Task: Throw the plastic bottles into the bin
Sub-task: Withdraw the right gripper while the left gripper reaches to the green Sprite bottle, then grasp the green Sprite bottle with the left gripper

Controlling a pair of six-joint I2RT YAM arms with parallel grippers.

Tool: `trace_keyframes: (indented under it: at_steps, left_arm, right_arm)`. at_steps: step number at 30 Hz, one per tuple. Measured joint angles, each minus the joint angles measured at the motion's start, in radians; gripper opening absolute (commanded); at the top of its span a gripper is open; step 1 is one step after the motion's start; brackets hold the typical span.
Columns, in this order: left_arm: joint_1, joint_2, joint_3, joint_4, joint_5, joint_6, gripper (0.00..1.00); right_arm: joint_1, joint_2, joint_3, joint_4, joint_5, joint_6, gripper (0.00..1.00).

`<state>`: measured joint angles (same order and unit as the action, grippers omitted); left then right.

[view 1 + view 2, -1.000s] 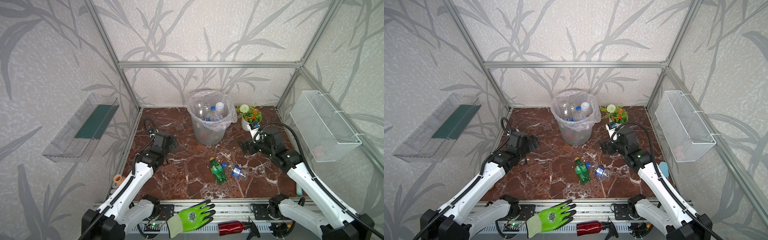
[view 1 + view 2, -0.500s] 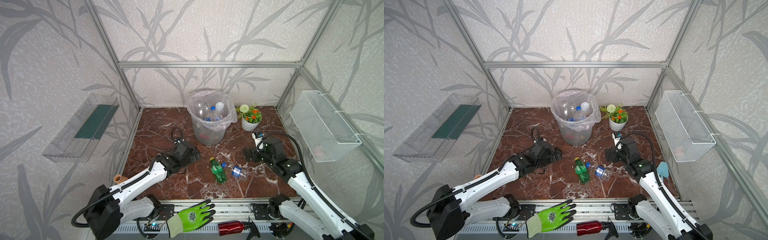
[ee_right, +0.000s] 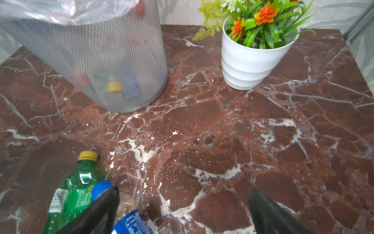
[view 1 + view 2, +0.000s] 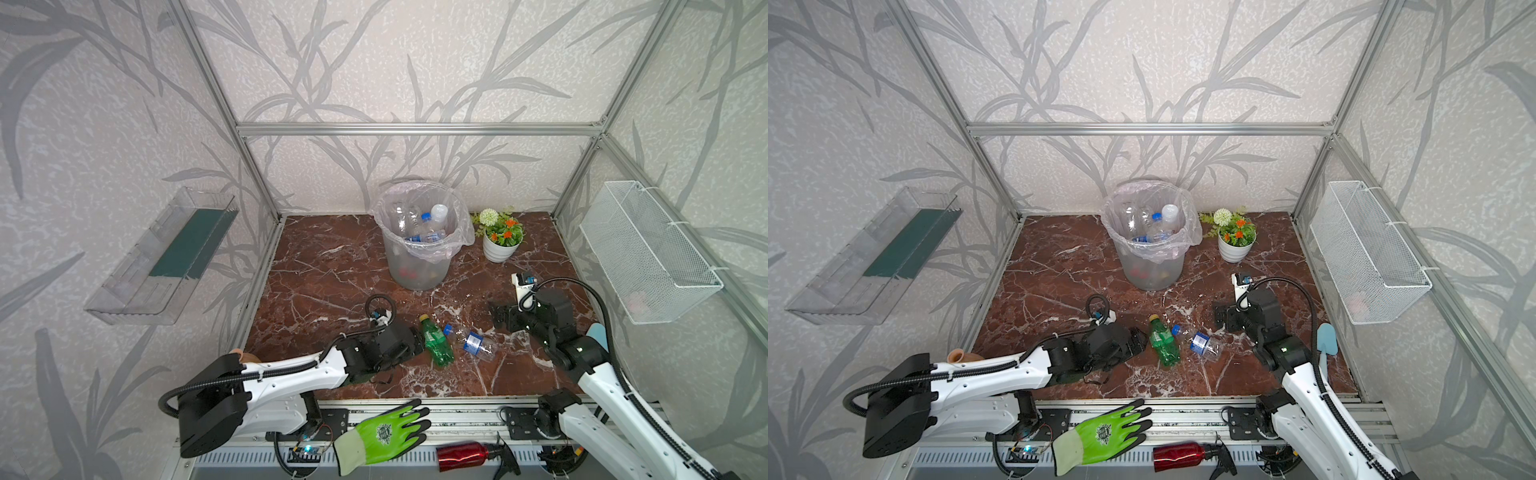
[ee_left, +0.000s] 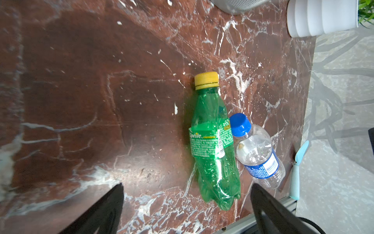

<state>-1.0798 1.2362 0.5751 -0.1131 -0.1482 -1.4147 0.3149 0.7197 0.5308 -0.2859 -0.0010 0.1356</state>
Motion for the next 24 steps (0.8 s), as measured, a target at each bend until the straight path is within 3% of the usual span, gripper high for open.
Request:
trace_keyframes:
  at_steps: [14, 24]
  left_arm:
    - [-0.018, 0.328, 0.029, 0.405, 0.033, -0.083, 0.88]
    - [0.000, 0.504, 0.065, 0.668, 0.111, -0.152, 0.60]
  right_arm:
    - [0.000, -0.032, 0.000, 0.013, 0.000, 0.006, 0.99]
    - [0.000, -0.027, -0.001, 0.012, 0.000, 0.006, 1.00]
